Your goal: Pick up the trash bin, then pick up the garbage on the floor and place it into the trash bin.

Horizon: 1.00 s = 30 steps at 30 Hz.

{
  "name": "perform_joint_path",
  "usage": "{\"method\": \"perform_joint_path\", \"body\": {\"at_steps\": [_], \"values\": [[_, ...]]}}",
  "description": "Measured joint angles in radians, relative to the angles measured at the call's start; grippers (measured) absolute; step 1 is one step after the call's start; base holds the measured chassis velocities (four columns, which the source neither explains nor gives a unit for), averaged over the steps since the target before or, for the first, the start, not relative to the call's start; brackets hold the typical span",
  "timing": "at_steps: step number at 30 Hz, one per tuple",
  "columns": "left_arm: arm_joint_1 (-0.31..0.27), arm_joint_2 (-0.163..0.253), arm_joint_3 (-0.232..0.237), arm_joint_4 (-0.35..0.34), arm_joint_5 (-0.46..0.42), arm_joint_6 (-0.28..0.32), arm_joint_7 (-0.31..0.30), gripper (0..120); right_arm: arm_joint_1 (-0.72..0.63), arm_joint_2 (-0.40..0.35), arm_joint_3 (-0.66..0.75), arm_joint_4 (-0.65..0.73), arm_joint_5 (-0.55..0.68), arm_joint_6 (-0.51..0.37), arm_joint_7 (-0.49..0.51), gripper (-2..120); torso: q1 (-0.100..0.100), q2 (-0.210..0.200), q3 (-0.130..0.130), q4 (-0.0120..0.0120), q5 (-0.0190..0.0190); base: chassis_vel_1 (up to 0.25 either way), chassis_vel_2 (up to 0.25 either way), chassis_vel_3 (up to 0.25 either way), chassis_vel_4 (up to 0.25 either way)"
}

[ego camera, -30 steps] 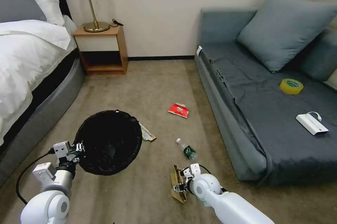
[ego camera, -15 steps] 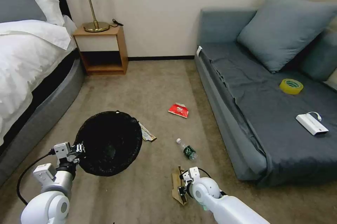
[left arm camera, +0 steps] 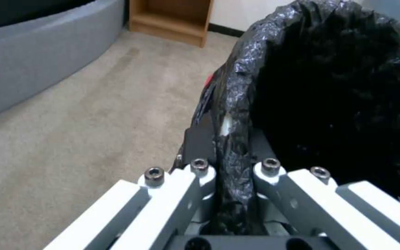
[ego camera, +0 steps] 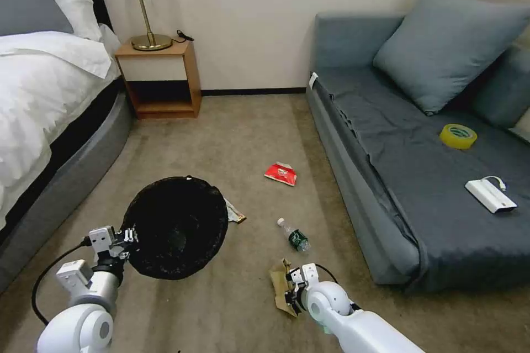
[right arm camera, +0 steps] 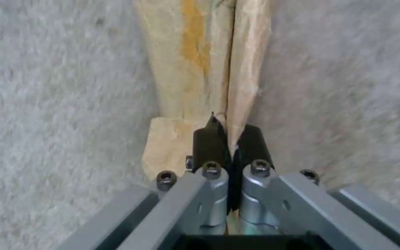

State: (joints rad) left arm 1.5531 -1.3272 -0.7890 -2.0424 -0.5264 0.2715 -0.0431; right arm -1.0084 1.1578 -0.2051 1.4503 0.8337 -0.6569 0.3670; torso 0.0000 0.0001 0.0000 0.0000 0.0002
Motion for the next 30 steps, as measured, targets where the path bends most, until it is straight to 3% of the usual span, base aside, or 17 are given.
{"method": "perform_joint_path", "body": {"at_steps": [10, 14, 18, 22, 30], "values": [[0.005, -0.012, 0.048, 0.014, -0.032, 0.027, -0.023, 4, -0.034, -0.063, 0.111, 0.158, -0.11, 0.081, -0.025, 0, 0.0, 0.0, 0.0, 0.0, -0.0002, 0.0, 0.0, 0.0, 0.0], [0.009, -0.016, 0.059, 0.021, -0.026, 0.031, -0.024, 4, -0.045, -0.097, 0.181, 0.256, -0.174, 0.177, -0.074, 0, 0.0, 0.0, 0.0, -0.0002, -0.0002, 0.0, 0.0, 0.0, 0.0], [0.012, -0.018, 0.072, 0.023, -0.032, 0.042, -0.031, 4, -0.047, -0.13, 0.231, 0.33, -0.261, 0.37, -0.146, 0, 0.0, 0.0, 0.0, 0.0, 0.0, 0.0, 0.0, 0.0, 0.0], [0.016, -0.022, 0.088, 0.023, -0.035, 0.053, -0.034, 4, -0.055, -0.166, 0.246, 0.408, -0.273, 0.47, -0.204, 0, 0.0, 0.0, 0.0, -0.0001, -0.0001, 0.0, 0.0, 0.0, 0.0], [0.022, -0.027, 0.129, 0.023, -0.03, 0.071, -0.015, 4, -0.061, -0.218, 0.198, 0.58, -0.267, 0.555, -0.301, 0, 0.0, 0.0, 0.0, 0.0, -0.0002, 0.0, 0.0, 0.0, 0.0]]}}
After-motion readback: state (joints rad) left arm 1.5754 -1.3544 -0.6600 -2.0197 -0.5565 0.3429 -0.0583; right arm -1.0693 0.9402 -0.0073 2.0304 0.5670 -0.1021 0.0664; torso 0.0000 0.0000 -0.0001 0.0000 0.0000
